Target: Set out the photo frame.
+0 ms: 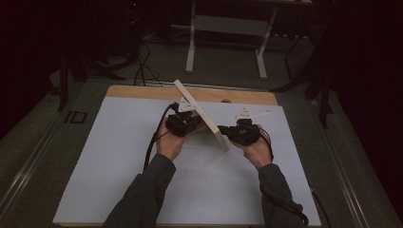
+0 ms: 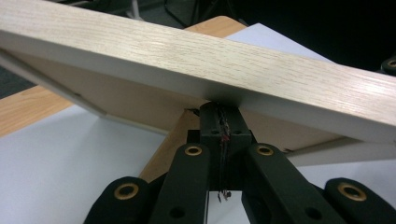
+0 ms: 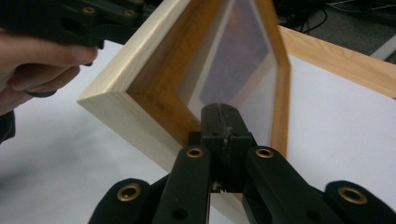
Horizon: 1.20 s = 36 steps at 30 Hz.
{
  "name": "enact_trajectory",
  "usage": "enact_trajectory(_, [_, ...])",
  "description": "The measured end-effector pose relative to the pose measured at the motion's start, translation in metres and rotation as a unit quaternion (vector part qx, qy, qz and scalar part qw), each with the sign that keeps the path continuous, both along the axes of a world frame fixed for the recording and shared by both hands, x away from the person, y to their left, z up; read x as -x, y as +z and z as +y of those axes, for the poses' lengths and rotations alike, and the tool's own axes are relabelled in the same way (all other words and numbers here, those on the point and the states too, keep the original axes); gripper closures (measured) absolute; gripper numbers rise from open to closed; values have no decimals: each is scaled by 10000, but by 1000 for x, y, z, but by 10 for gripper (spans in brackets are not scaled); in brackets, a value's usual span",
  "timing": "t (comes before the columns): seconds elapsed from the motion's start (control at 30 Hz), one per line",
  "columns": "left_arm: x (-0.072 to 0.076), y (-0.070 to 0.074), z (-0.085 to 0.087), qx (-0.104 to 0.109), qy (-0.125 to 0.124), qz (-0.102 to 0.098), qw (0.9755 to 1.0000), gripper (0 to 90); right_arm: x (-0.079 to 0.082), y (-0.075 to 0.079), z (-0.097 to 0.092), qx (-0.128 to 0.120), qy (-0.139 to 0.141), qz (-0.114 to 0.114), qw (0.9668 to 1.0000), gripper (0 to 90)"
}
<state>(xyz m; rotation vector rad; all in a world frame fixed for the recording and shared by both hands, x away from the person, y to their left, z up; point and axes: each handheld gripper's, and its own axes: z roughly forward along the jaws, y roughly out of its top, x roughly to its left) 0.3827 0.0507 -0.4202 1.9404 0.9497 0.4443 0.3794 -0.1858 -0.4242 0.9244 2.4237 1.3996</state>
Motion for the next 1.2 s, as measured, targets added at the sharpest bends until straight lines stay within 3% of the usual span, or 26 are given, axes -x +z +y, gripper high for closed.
enact_trajectory(0.37, [-3,0,4,-38,-202,18,9998,900,7,0,7,50,149,-53,9999,899])
enact_trajectory(0.7, [-7,-1,7,77,-526,112,9985,900,18,0,10,-20,412,-30,9991,899])
enact_trajectory(1.2, [-8,-3,6,77,-582,134,9982,900,25,-1,21,9,635,-37,9980,899])
